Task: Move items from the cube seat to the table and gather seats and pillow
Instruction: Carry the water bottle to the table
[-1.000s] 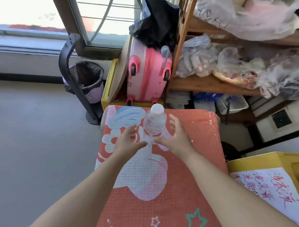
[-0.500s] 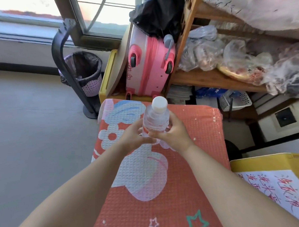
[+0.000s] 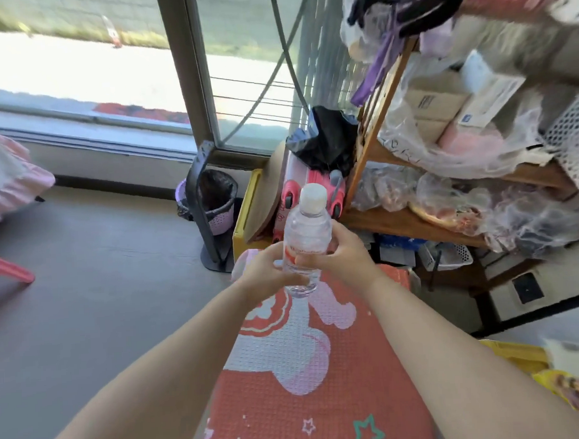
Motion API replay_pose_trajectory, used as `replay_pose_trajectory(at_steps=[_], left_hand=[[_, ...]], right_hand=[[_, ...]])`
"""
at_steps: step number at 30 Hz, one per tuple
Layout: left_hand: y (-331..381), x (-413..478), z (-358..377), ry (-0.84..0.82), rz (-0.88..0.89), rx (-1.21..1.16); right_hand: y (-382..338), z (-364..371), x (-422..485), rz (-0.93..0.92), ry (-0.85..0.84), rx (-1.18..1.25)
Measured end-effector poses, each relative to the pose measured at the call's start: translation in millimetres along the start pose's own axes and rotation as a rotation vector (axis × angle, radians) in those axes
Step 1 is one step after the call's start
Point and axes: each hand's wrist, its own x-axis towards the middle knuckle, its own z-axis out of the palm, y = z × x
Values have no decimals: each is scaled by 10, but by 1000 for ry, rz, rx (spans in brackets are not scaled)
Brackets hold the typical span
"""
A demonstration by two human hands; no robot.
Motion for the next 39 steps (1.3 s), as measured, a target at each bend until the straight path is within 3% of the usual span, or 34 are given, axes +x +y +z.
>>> replay_pose_trajectory(at_steps=[9,18,28,39], left_hand=[[908,-648,-660,138,162,59],[1158,-1369,-1170,257,134,-12],[1056,-2179,-1468,514,77,-103],[587,-3236,-2212,793,32,-213]], right_hand=[[-1278,223,-173,-222,-24,-50],[-1847,755,-334,-345,-78,-38],[-2094,1438,-384,-434,-329,-76],[-2496,2870,-582,-458,-648,-39]])
